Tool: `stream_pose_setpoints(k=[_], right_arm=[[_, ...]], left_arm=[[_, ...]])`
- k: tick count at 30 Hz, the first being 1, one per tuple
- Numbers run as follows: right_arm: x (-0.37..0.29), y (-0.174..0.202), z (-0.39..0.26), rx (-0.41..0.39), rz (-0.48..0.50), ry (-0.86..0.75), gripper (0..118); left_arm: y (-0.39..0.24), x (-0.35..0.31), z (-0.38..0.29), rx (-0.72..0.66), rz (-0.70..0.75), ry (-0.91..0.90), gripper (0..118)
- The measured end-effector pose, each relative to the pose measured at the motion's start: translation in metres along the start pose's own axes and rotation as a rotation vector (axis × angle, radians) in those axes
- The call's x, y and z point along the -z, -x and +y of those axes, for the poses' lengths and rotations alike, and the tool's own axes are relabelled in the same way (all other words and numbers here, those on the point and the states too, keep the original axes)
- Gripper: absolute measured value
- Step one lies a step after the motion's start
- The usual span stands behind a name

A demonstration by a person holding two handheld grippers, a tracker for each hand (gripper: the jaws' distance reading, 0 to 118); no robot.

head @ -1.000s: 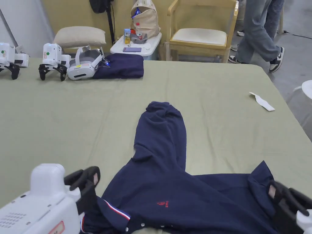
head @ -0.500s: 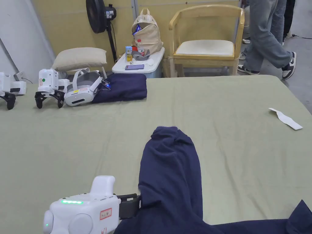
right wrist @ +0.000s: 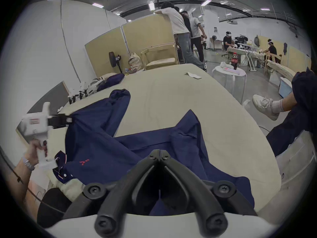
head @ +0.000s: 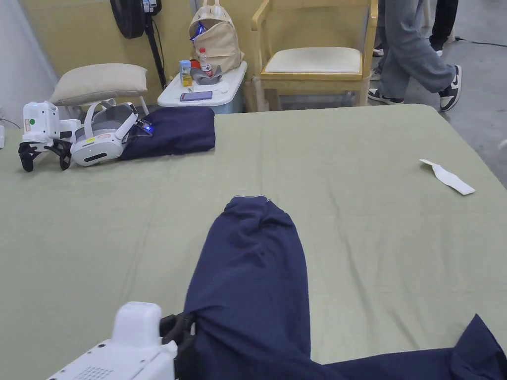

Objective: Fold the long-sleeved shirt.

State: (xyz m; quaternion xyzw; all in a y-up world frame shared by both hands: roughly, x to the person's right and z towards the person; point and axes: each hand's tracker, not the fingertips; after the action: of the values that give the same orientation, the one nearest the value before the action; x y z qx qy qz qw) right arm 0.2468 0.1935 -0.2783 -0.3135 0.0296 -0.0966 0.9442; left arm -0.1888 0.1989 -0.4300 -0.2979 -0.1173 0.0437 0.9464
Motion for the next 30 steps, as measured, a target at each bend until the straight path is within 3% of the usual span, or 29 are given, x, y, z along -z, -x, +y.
stream_pose_setpoints(k=[5, 8, 11, 12, 16, 22, 23, 24, 25, 26, 27, 28, 30], right_arm=[[-0.012, -0.008, 0.014, -0.033, -0.062, -0.062, 1], [-0.014, -0.021, 0.029, -0.049, -0.072, -0.093, 4], [0.012, -0.047, 0.048, -0.05, -0.019, 0.029, 72], [0.024, -0.053, 0.054, -0.041, -0.026, 0.055, 78], [0.096, -0.078, 0.067, -0.019, -0.075, 0.147, 78], [0.2, -0.082, 0.073, 0.015, 0.017, 0.321, 75], [0.206, -0.076, 0.069, 0.0, 0.03, 0.315, 68], [0.209, -0.067, 0.065, -0.011, 0.051, 0.333, 48], [0.216, -0.063, 0.059, -0.025, 0.063, 0.376, 37], [0.21, -0.052, 0.053, -0.122, -0.064, 0.32, 11], [0.201, -0.049, 0.054, -0.17, -0.063, 0.258, 4], [0.196, -0.044, 0.049, -0.125, -0.003, 0.281, 4], [0.174, -0.041, 0.046, -0.09, 0.013, 0.233, 4]], left_arm=[[0.001, -0.076, 0.018, -0.085, -0.043, -0.111, 1], [-0.001, -0.097, 0.024, -0.061, 0.004, -0.125, 1], [0.01, -0.102, 0.026, -0.15, -0.005, -0.119, 1], [0.012, -0.102, 0.024, -0.172, -0.011, -0.126, 1], [0.013, -0.087, 0.017, -0.123, 0.029, -0.082, 1], [0.012, -0.069, 0.008, -0.125, 0.032, -0.037, 1], [0.008, -0.068, 0.008, -0.132, 0.033, -0.028, 1], [0.01, -0.067, 0.007, -0.138, 0.034, -0.027, 1], [0.011, -0.067, 0.006, -0.141, 0.036, -0.027, 1], [0.013, -0.067, 0.006, -0.145, 0.04, -0.025, 1], [0.013, -0.067, 0.006, -0.145, 0.043, -0.021, 1], [0.013, -0.068, 0.006, -0.139, 0.056, -0.018, 1], [0.017, -0.077, 0.006, -0.127, 0.082, -0.023, 1]])
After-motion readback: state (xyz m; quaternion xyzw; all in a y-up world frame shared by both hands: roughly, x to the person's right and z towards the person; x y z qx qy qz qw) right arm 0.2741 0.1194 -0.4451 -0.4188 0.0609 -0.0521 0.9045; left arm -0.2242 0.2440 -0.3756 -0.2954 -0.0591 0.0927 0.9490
